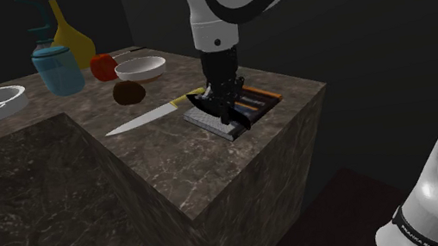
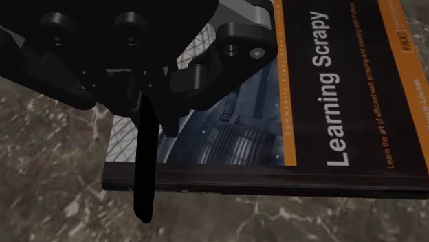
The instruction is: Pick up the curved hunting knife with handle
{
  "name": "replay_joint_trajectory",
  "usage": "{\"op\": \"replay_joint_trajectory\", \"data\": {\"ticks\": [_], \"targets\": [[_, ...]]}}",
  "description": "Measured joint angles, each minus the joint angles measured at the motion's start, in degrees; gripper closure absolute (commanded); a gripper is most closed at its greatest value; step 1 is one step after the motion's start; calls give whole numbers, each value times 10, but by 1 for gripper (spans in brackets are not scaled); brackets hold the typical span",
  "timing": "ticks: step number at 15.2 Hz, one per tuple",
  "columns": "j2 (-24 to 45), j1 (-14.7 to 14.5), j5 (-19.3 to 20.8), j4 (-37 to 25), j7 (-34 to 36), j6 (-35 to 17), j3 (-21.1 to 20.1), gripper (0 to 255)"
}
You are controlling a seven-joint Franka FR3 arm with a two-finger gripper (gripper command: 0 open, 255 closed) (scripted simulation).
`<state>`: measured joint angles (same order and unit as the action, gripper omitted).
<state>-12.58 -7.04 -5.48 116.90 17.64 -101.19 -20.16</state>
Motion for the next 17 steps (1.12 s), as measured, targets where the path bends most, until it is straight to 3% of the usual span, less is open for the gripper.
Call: {"op": "replay_joint_trajectory", "data": {"ticks": [5,17], "targets": [[0,1,1,-2,0,5,1,255],[5,4,4,-93,3,94,5,255]]}}
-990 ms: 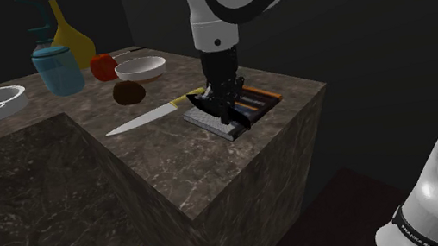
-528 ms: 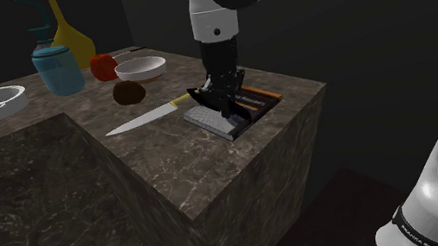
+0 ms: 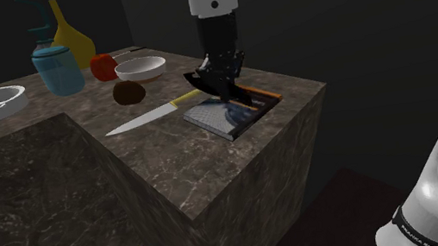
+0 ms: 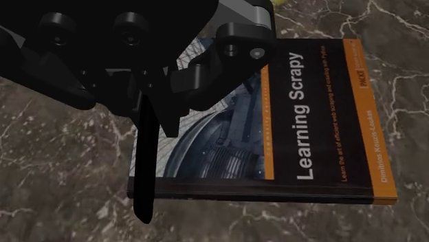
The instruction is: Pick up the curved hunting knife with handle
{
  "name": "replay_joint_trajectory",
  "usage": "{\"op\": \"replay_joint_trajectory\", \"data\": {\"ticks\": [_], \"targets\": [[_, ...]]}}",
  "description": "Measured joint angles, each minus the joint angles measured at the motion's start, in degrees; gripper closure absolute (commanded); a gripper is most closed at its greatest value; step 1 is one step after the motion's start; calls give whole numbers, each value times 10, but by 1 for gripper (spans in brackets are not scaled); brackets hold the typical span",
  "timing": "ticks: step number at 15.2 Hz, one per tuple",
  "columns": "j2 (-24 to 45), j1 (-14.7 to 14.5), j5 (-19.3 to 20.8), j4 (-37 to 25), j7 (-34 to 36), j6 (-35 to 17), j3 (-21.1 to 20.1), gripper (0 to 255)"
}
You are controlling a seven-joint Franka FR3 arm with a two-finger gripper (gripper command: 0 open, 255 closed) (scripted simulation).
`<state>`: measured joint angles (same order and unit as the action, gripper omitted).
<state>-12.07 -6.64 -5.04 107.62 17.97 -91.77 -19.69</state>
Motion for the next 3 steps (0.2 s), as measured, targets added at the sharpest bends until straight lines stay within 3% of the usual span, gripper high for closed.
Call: {"op": "replay_joint_trajectory", "data": {"ticks": [3], "targets": [[2,1,1,-21,1,19,1,255]]}}
